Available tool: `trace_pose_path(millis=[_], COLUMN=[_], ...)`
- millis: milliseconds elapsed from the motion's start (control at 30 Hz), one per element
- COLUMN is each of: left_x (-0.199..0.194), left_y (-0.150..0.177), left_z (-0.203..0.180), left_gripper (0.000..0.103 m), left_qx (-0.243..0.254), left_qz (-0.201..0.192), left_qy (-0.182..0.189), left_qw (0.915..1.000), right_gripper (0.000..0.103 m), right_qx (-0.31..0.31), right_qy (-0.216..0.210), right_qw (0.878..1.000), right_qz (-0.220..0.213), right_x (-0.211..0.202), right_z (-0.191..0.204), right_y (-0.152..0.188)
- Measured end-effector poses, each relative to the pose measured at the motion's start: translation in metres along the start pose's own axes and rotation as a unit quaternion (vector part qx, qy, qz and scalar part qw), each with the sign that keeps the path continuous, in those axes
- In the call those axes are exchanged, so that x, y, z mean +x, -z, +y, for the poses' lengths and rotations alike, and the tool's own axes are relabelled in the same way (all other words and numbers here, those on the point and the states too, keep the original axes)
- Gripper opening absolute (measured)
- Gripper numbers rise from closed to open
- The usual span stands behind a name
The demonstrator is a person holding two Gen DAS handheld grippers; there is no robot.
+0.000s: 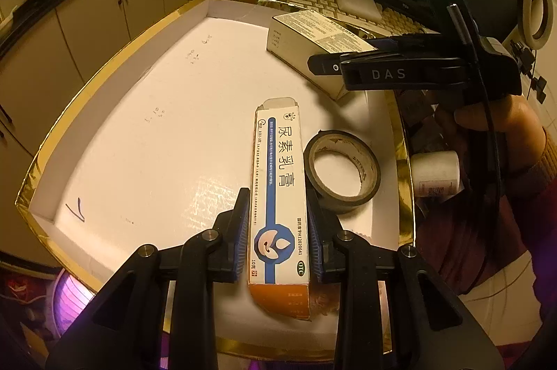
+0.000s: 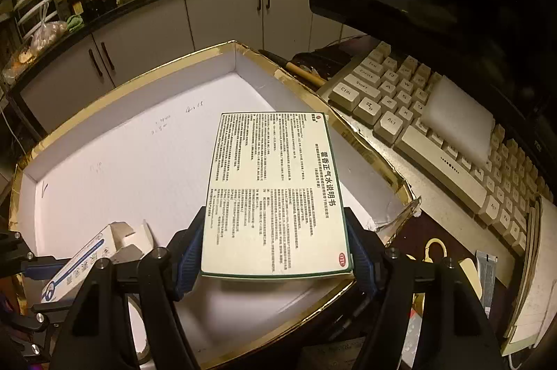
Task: Organize objects
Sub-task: 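Carry both boxes over the white tray and lower them inside, then open both tools to release the boxes in the tray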
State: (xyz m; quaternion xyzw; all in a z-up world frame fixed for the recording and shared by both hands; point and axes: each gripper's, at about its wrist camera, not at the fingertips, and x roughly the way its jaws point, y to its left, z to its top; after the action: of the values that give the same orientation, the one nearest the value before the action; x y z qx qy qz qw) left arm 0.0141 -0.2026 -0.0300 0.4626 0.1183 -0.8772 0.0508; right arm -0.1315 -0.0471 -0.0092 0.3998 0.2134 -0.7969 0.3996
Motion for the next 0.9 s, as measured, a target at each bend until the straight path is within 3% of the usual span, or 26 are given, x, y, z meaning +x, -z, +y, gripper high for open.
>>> trace_pose_path(millis=[333, 467, 633, 900], left_x=[-0.004, -0.009, -0.016, -0.028], left_y=[0.001, 0.001, 0.002, 0.006], left_z=[0.002, 0.005, 0.002, -0.001], left_gripper=[0.029, 0.037, 0.053, 0.057], left_qx=[-0.002, -0.016, -0.021, -0.026], left_qz=[0.000, -0.011, -0.026, -0.041], left_qy=[-0.002, 0.002, 0.015, 0.018], left_qw=[1.0000, 0.9998, 0.9993, 0.9987], right_gripper=[0.072, 0.078, 0.080, 0.081], right_qx=[0.003, 0.014, 0.042, 0.099], right_qy=[0.008, -0.010, -0.031, -0.056], right_qw=[1.000, 1.000, 0.998, 0.990], right_qz=[0.004, -0.001, -0.038, -0.086], right_x=[-0.001, -0.005, -0.025, -0.074], right_z=[0.002, 0.001, -0.005, -0.019], right_y=[0.003, 0.005, 0.008, 0.035])
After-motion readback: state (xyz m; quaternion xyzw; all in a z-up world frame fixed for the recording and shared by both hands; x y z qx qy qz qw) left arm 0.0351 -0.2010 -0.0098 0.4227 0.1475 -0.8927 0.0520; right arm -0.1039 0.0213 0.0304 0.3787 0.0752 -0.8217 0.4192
